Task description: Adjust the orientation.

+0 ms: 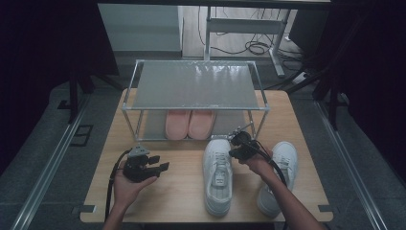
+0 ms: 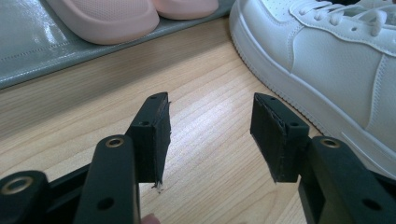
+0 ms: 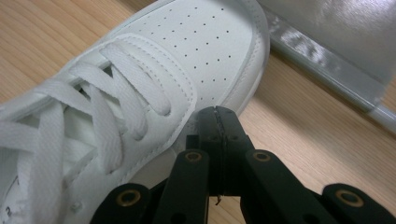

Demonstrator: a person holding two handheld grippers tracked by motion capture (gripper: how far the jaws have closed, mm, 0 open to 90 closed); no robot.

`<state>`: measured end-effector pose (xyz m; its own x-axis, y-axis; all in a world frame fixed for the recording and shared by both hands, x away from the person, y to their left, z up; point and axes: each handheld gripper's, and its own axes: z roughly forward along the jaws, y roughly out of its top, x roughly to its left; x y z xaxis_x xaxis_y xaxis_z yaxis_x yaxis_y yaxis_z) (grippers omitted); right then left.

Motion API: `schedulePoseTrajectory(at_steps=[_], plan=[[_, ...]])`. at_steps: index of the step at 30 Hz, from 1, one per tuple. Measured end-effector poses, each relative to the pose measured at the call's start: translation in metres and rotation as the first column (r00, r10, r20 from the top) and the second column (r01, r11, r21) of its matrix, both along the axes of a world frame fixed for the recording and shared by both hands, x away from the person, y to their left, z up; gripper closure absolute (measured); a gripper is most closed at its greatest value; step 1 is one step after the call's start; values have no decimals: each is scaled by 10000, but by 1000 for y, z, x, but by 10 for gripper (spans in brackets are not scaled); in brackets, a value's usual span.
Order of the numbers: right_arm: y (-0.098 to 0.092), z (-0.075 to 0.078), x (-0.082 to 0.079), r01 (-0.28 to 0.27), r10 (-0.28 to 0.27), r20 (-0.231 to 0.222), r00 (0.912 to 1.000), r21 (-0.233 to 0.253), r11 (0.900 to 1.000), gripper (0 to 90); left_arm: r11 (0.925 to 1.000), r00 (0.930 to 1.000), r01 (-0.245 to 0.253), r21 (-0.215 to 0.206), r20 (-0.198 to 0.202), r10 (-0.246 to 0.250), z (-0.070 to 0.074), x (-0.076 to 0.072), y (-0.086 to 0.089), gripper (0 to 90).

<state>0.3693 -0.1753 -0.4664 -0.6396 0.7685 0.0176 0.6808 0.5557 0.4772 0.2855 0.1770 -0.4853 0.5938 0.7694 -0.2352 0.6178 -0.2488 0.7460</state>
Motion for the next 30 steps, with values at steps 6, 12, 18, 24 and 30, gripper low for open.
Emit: schedulePoseTrajectory(at_steps=[6, 12, 18, 24, 30], plan=[[9, -1, -2, -310, 311, -20, 9995, 182, 9994, 900, 10000, 10000, -27, -17, 3, 27, 0, 0, 1, 483], [8, -1, -1, -305, 306, -69, 9995, 244, 9992, 900, 10000, 10000, -42, -42, 20, 42, 1, -1, 2, 483], [7, -3, 0, -240, 237, -244, 9994, -109, 9997, 900, 10000, 10000, -64, -44, 26, 64, 1, -1, 3, 483], [8, -5, 0, -237, 230, -266, 9994, -297, 9993, 900, 10000, 10000, -71, -44, 39, 71, 1, -1, 3, 483], [11, -2, -3, -382, 377, -191, 9991, -287, 9989, 900, 10000, 10000, -29, -29, 22, 29, 1, -1, 2, 483]])
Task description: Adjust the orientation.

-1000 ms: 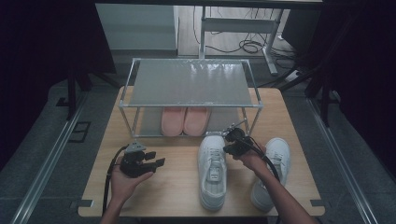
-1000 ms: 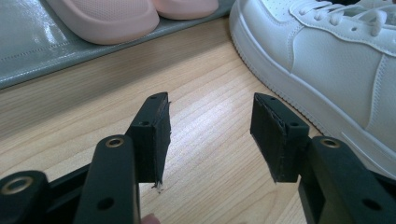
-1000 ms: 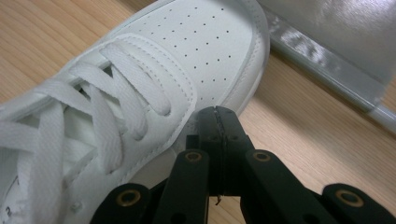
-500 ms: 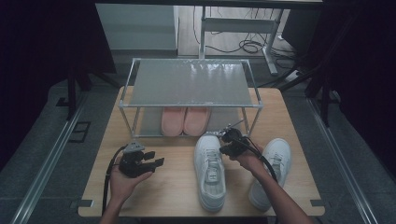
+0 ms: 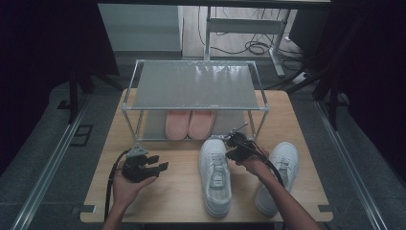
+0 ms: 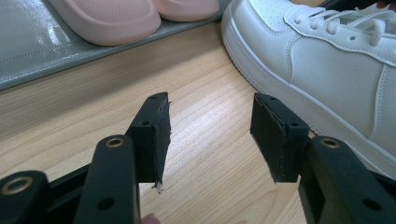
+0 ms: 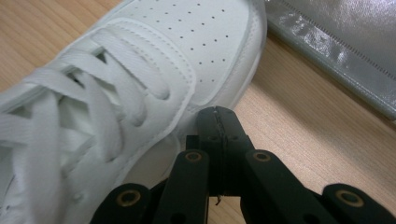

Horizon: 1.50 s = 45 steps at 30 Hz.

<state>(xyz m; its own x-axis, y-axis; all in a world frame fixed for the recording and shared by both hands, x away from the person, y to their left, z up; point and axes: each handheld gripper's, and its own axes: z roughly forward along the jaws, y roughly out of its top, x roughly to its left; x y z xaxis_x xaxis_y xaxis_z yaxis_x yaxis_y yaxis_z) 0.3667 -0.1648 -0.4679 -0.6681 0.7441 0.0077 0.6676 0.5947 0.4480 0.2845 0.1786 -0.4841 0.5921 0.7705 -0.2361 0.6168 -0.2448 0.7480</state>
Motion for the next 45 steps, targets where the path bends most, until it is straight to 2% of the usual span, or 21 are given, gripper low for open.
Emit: schedulePoseTrajectory(at_steps=[7, 9, 13, 19, 26, 29, 34, 39, 45], plan=[[2, 1, -2, -78, 78, 24, 10000, 35, 10000, 900, 10000, 10000, 33, 28, -24, -33, 0, 0, -2, 483], [4, 0, -2, -118, 122, -96, 9999, 337, 9994, 900, 10000, 10000, 31, 35, -29, -31, 0, 0, -2, 483], [15, 1, -4, -427, 426, 46, 9991, 198, 9989, 900, 10000, 10000, 16, 7, -19, -16, 0, 0, -1, 483], [26, 2, -10, -835, 836, -9, 9965, 297, 9961, 900, 10000, 10000, 14, 13, -11, -14, 0, 0, 0, 483], [26, 2, -11, -921, 920, 33, 9958, 354, 9951, 900, 10000, 10000, 35, 28, -21, -35, 0, 0, -2, 483], [27, 3, -12, -1118, 1127, -91, 9936, 722, 9911, 900, 10000, 10000, 29, 41, -24, -29, -1, 0, -1, 483], [33, 2, -16, -1421, 1429, -37, 9897, 805, 9866, 900, 10000, 10000, 8, 44, -6, -8, 0, 0, -1, 483], [31, 3, -15, -1415, 1432, -120, 9896, 902, 9858, 900, 10000, 10000, -29, 26, -15, 29, -1, 0, 1, 484], [23, 11, -21, -1404, 1394, 169, 9901, 1011, 9849, 900, 10000, 10000, -62, 32, 7, 62, 0, 0, 2, 483]])
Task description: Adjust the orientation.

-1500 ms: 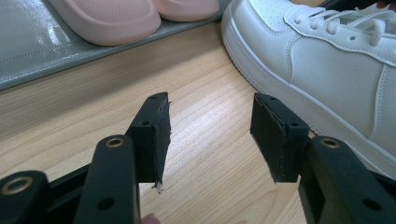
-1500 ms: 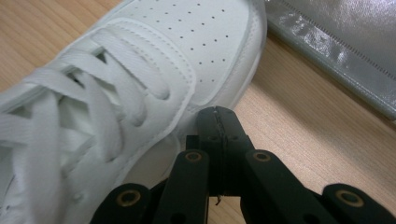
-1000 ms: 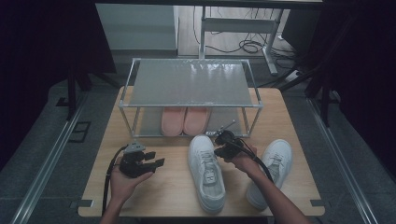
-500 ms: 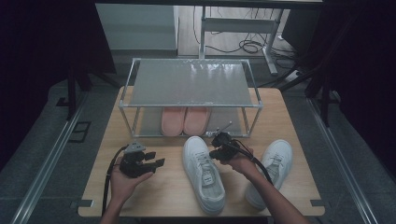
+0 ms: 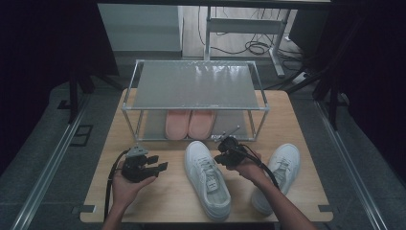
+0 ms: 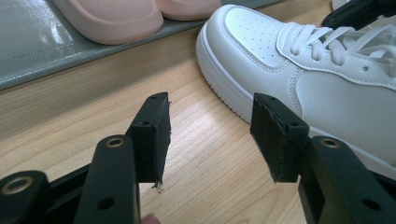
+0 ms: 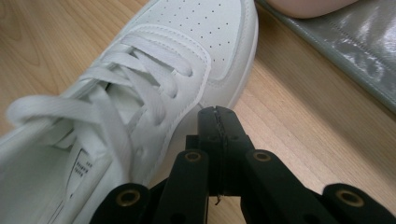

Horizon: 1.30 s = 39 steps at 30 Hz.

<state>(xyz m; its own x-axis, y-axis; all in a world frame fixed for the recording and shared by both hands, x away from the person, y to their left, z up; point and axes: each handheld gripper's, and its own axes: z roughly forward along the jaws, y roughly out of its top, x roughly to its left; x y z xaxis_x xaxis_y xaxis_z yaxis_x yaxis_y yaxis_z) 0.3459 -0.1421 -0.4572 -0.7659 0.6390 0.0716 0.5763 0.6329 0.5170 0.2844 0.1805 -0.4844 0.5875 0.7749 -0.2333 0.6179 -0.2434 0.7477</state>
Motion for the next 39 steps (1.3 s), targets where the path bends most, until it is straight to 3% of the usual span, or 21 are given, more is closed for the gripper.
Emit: schedulePoseTrajectory(at_steps=[19, 31, 39], plan=[[-48, 22, -54, 78, -216, 856, 9961, 1588, 9873, 896, 10000, 10000, -42, 46, -43, 42, -1, -1, -1, 483], [-55, 18, -84, -227, 12, 983, 9952, 2176, 9758, 896, 10000, 10000, -24, 67, -45, 24, -1, -1, -1, 483], [-55, 19, -112, -602, 323, 1123, 9931, 2547, 9651, 897, 10000, 10000, -32, 84, -70, 32, -2, 0, -1, 484]])
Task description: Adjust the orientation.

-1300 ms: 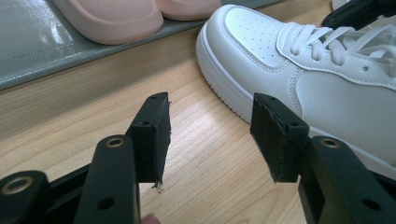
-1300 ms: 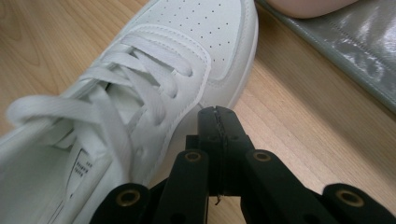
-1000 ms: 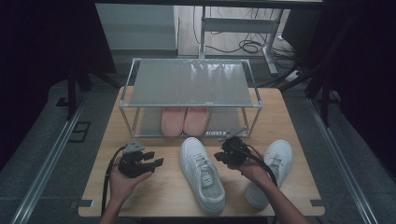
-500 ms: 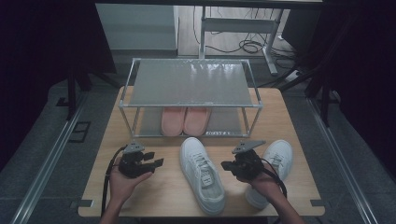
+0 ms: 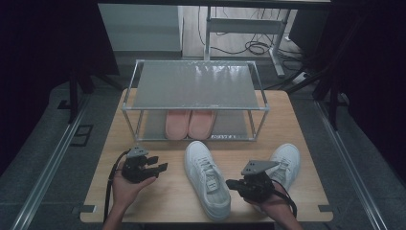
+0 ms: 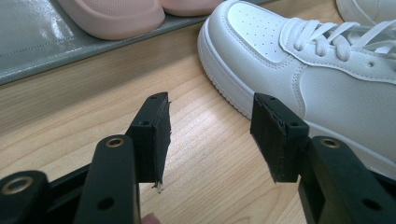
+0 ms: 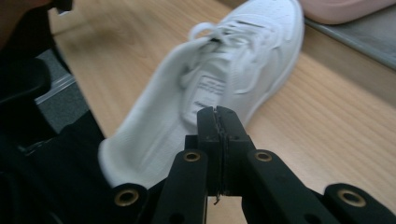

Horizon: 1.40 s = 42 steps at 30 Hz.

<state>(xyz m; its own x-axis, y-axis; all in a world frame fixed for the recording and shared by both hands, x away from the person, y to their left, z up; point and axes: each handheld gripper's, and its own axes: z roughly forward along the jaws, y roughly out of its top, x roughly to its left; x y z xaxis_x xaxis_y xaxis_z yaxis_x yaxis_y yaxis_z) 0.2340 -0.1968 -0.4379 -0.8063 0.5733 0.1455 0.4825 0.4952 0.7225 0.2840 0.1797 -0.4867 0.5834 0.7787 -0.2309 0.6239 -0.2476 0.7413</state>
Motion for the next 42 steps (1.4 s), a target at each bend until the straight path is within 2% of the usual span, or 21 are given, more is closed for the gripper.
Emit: schedulePoseTrajectory(at_steps=[7, 11, 18, 21, 26, 34, 38, 42], plan=[[9, 2, -22, -600, 600, 32, 9982, 250, 9979, 900, 10000, 10000, -47, -7, -34, 47, 0, 0, 0, 483], [17, 0, -29, -1010, 1016, -163, 9947, 342, 9943, 900, 10000, 10000, -42, -5, -53, 42, -1, 0, 0, 483], [31, -3, -40, -1650, 1655, -209, 9860, 245, 9860, 900, 10000, 10000, -42, 3, -67, 42, -1, 0, 0, 484], [37, -3, -45, -1893, 1892, -112, 9819, -41, 9819, 900, 10000, 10000, -47, 14, -77, 48, -2, 0, 0, 483], [40, -7, -45, -1740, 1743, -11, 9847, -632, 9827, 900, 10000, 10000, -33, 27, -82, 34, -2, 0, 0, 484], [34, -7, -44, -1738, 1739, -35, 9848, -594, 9830, 900, 10000, 10000, -51, 12, -85, 51, -2, 0, 0, 483], [26, -7, -42, -1386, 1404, 174, 9899, -796, 9871, 900, 10000, 9999, -66, 14, -104, 66, -2, 0, 0, 484], [16, -7, -37, -1147, 1158, 122, 9932, -718, 9908, 900, 10000, 9999, -73, 41, -120, 74, -3, 1, 0, 483]])
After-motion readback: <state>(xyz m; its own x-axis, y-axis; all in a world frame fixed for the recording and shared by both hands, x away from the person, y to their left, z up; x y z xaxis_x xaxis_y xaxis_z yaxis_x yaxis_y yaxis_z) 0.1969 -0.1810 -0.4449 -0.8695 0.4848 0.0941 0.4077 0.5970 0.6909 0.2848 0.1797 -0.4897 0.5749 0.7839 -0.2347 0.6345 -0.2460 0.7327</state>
